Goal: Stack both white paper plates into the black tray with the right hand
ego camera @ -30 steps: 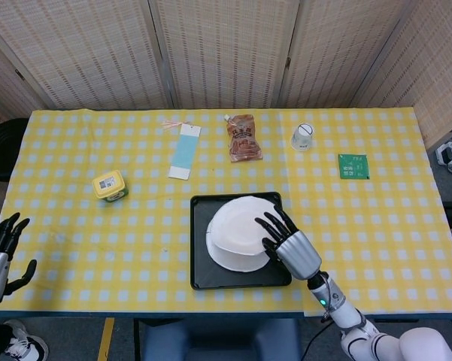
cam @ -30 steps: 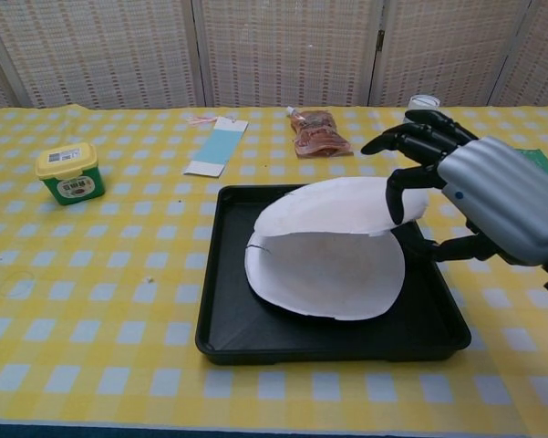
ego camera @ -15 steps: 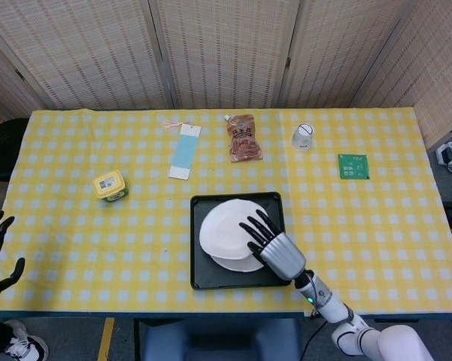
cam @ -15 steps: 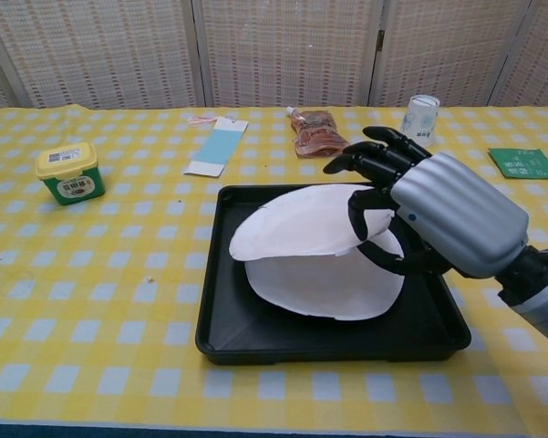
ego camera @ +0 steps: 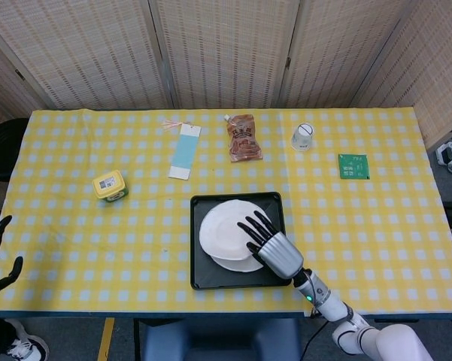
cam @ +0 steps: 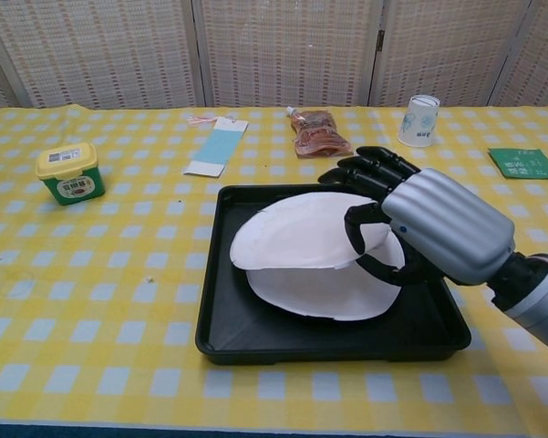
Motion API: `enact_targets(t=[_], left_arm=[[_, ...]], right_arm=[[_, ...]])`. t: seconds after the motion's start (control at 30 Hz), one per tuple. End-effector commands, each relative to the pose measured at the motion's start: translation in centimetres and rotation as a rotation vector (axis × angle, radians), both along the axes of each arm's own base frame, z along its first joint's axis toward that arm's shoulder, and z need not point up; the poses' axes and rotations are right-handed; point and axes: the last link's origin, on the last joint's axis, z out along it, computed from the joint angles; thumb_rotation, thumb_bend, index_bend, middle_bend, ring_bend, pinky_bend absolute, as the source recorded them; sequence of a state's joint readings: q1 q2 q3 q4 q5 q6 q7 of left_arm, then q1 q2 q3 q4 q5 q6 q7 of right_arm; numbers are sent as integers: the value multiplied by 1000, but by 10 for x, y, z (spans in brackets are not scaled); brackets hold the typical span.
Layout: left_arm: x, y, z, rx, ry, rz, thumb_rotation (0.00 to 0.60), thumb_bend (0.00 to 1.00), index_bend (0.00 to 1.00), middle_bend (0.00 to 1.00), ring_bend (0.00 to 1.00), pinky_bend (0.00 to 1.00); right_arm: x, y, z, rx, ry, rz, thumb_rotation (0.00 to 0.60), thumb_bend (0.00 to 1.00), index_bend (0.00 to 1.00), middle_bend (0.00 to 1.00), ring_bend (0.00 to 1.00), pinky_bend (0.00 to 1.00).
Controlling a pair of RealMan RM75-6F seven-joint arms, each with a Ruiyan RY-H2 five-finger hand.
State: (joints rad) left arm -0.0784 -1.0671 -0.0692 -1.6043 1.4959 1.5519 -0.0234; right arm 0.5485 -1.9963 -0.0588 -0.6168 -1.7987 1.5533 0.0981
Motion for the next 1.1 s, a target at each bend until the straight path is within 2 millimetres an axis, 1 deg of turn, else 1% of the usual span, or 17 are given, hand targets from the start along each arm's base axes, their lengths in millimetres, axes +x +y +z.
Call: enact_targets(t=[0.03, 0.1, 0.17, 0.3, 0.5, 0.57, 0.67, 0.77, 0.87, 0.9, 1.0, 1.1], left_arm=[[2, -1, -1, 1, -2, -25, 600, 495, 0, 0, 0, 0], [3, -2, -1, -3, -4, -30, 600, 496, 0, 0, 0, 0], [2, -2, -1, -4, -4, -26, 600, 496, 0, 0, 0, 0], [1, -1, -1, -2, -5, -19, 600, 496, 0, 0, 0, 0], [2, 0, -3, -10, -4, -20, 600, 496, 0, 0, 0, 0], [2, 0, -5, -14, -3, -18, 600, 496, 0, 0, 0, 0], [1, 1, -6, -18, 1, -14, 600, 496, 0, 0, 0, 0], [1, 1, -6, -21, 5, -13, 600, 496, 0, 0, 0, 0], [0, 1, -8, -31, 9, -8, 600, 495, 0, 0, 0, 0], [1, 2, -9, -35, 11, -7, 600, 495, 0, 0, 0, 0], [1, 2, -11, -44, 16, -7, 600, 496, 0, 0, 0, 0], [2, 2, -14, -55, 23, -4, 600, 496, 0, 0, 0, 0]], right_arm=[[-2, -3, -1, 23, 66, -26, 600, 453, 521, 60, 18, 0], [-3, -3, 1, 23, 109, -38, 600, 452, 448, 15, 0, 0], [-2, -1, 4, 34, 131, -49, 600, 452, 394, 0, 0, 0], [-4, 5, 15, 60, 187, -83, 600, 453, 310, 0, 0, 0], [-8, 15, 31, 104, 260, -139, 600, 452, 150, 0, 0, 0], [-7, 17, 37, 113, 266, -154, 600, 446, 123, 0, 0, 0], [-7, 22, 46, 136, 230, -181, 600, 437, 103, 0, 0, 0], [-9, 27, 65, 128, 144, -227, 600, 433, 83, 0, 0, 0], [-19, 33, 91, 70, 56, -289, 600, 431, 59, 0, 0, 0], [-25, 37, 102, 43, 25, -317, 600, 432, 50, 0, 0, 0], [-41, 50, 129, -11, -22, -382, 600, 432, 28, 0, 0, 0], [-61, 70, 157, -50, -24, -473, 600, 431, 2, 0, 0, 0]])
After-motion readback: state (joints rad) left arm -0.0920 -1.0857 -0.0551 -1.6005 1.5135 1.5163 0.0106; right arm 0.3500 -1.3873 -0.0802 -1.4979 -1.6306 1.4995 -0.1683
